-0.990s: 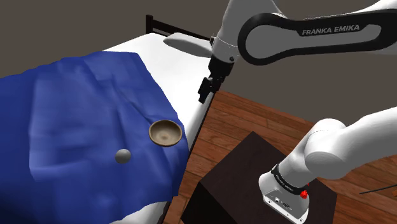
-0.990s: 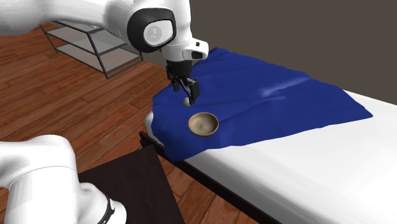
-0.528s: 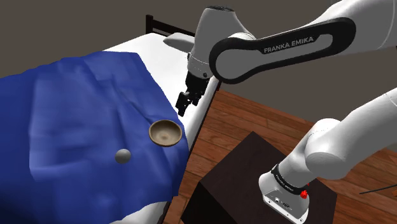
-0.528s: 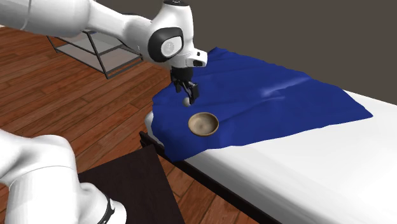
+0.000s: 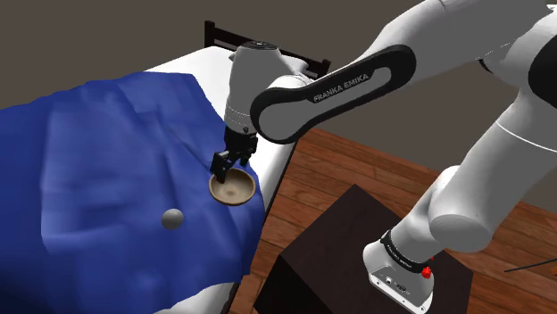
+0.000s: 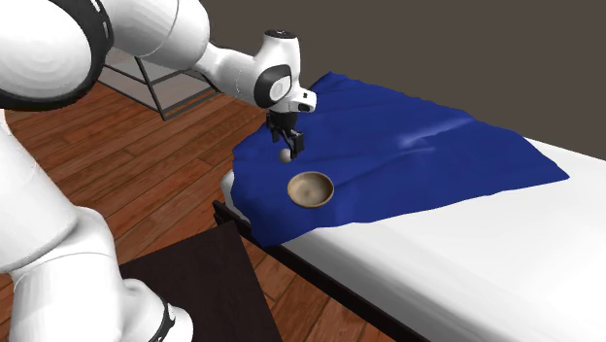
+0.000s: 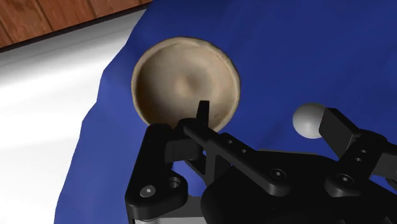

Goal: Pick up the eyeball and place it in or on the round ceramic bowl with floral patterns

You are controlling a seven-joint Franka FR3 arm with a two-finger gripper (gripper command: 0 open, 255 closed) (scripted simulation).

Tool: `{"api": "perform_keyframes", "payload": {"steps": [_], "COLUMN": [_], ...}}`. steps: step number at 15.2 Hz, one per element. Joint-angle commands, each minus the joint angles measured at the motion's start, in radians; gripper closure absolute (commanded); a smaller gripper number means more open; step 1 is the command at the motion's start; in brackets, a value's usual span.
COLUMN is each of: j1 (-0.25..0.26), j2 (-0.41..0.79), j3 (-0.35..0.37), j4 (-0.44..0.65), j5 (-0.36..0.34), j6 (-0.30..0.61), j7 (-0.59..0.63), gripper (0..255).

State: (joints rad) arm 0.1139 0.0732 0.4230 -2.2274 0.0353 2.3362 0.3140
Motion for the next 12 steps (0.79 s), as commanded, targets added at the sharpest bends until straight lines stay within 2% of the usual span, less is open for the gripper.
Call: {"api": "perform_keyframes", "payload": {"steps": [1,7,12], "j1": [0.018,0.098,0.178], "j2": [0.085,0.322,0.515], "j3": [0.007,-0.009,-0.036], "j4": [0.053,0.232,0.417], "j5": [-0.037,-0.130,-0.178], "j6": [0.022,0.056,0.052], "j7": [0.049,0.158,0.217], "gripper": [0,0,0]}}
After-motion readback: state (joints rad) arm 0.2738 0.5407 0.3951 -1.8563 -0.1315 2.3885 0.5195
